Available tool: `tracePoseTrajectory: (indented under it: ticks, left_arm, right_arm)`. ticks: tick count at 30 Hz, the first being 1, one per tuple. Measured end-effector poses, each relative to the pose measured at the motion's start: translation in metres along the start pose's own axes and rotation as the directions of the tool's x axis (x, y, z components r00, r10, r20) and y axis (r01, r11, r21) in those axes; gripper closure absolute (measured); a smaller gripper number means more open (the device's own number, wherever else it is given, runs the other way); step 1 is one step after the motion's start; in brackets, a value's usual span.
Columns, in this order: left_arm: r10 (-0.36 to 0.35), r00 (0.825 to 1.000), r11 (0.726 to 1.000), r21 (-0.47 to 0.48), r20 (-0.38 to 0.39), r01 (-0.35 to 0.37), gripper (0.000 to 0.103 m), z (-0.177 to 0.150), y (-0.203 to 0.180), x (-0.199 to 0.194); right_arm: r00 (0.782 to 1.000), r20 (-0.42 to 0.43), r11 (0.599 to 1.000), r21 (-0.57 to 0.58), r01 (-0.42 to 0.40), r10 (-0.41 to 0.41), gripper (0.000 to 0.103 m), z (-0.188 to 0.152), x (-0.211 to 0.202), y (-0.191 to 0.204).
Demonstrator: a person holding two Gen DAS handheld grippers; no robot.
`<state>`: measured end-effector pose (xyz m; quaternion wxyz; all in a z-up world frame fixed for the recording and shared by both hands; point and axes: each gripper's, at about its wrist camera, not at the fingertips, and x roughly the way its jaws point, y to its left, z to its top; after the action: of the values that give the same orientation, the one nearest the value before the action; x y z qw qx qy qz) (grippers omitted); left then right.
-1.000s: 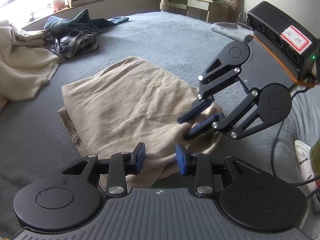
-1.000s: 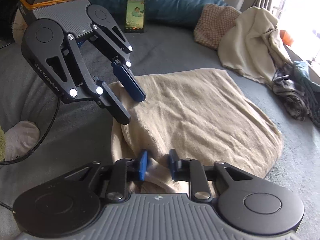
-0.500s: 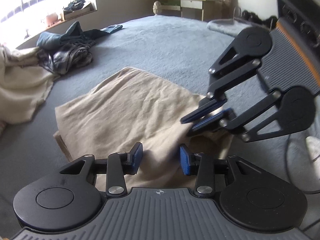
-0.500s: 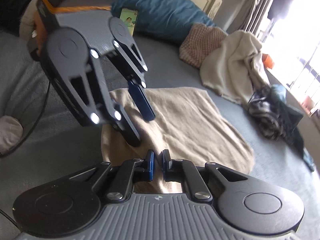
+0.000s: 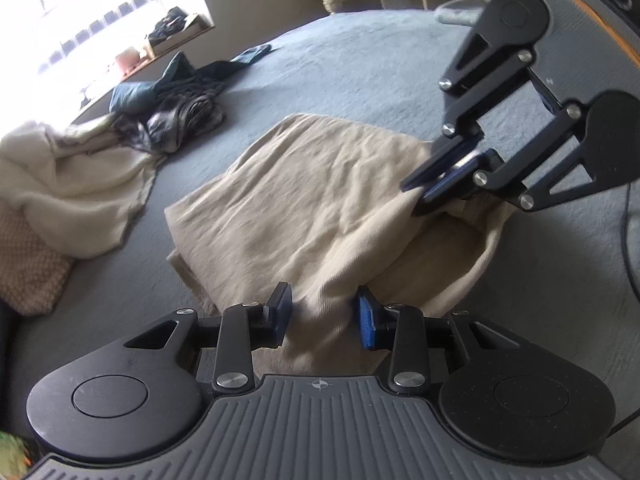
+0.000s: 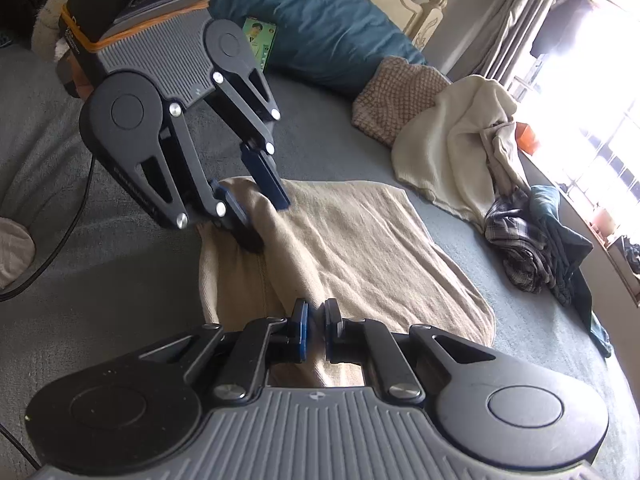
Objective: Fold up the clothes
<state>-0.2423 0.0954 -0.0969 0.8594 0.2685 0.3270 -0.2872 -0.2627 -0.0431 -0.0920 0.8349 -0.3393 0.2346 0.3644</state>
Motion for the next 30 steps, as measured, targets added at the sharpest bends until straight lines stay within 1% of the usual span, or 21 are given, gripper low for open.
tracePoseTrajectory:
  ticks: [1,3,5,7,10,11,13,15,16,17,19,22,25,27,29,30]
  left_arm:
    - [0.000,1.000,1.000,-0.013,-0.003,0.000,0.068,0.000,0.001,0.001]
    - [0.014,1.000,1.000,-0.003,-0.006,-0.014,0.068,0.000,-0.003,0.002]
    - [0.021,1.000,1.000,0.009,-0.003,-0.021,0.068,0.000,-0.004,0.002]
    - [0.018,1.000,1.000,0.003,0.000,-0.018,0.068,-0.002,-0.004,0.002]
    - [0.017,1.000,1.000,0.000,0.004,-0.017,0.068,-0.002,-0.003,0.002]
    - [0.016,1.000,1.000,-0.001,0.004,-0.016,0.067,-0.002,-0.003,0.003]
    - [0.012,1.000,1.000,-0.006,0.001,-0.012,0.067,-0.002,-0.003,0.004]
    - [0.008,1.000,1.000,-0.012,0.000,-0.008,0.067,-0.002,-0.001,0.004]
    - [0.003,1.000,1.000,-0.018,0.000,-0.003,0.067,-0.002,0.001,0.003]
    - [-0.003,1.000,1.000,-0.024,0.000,0.003,0.067,-0.002,0.002,0.003]
    - [-0.009,1.000,0.999,-0.033,-0.001,0.009,0.067,-0.002,0.003,0.004]
    - [-0.008,1.000,0.999,-0.033,0.000,0.008,0.066,-0.002,0.002,0.005]
    - [-0.007,1.000,0.999,-0.034,0.000,0.007,0.066,-0.002,0.002,0.006]
    - [-0.007,1.000,0.999,-0.033,-0.001,0.007,0.066,-0.002,0.002,0.005]
    - [-0.005,1.000,1.000,-0.029,-0.003,0.005,0.066,-0.002,0.001,0.004]
    - [-0.002,1.000,1.000,-0.025,-0.005,0.002,0.066,-0.001,0.000,0.004]
  right_arm:
    - [1.000,-0.006,1.000,0.013,-0.006,0.007,0.096,0.000,0.001,0.000]
    - [0.999,-0.038,0.999,0.038,-0.030,0.031,0.095,0.000,0.006,-0.001]
    - [0.997,-0.054,0.997,0.064,-0.045,0.049,0.090,0.000,0.008,-0.004]
    - [0.995,-0.070,0.994,0.092,-0.063,0.069,0.087,0.001,0.009,-0.007]
    - [0.997,-0.079,0.994,0.109,-0.015,0.024,0.090,0.001,0.008,-0.011]
    - [0.996,-0.086,0.990,0.138,-0.007,0.019,0.090,0.001,0.009,-0.015]
    - [0.993,-0.107,0.971,0.236,-0.026,0.053,0.090,-0.002,0.015,-0.025]
    - [0.993,-0.081,0.948,0.314,-0.052,0.082,0.088,-0.006,0.012,-0.035]
    - [0.993,-0.065,0.935,0.349,-0.065,0.094,0.086,-0.008,0.009,-0.040]
    - [0.994,-0.043,0.925,0.374,-0.074,0.097,0.078,-0.011,0.004,-0.044]
    - [0.996,-0.013,0.904,0.421,-0.071,0.085,0.069,-0.018,-0.007,-0.054]
    - [0.995,0.059,0.856,0.507,-0.101,0.083,0.069,-0.027,-0.028,-0.066]
    - [0.979,0.147,0.834,0.515,-0.196,0.139,0.069,-0.032,-0.048,-0.067]
    - [0.969,0.172,0.843,0.481,-0.239,0.177,0.071,-0.031,-0.054,-0.058]
    - [0.966,0.162,0.854,0.454,-0.255,0.202,0.074,-0.026,-0.049,-0.050]
    - [0.965,0.153,0.852,0.455,-0.259,0.212,0.075,-0.023,-0.043,-0.047]
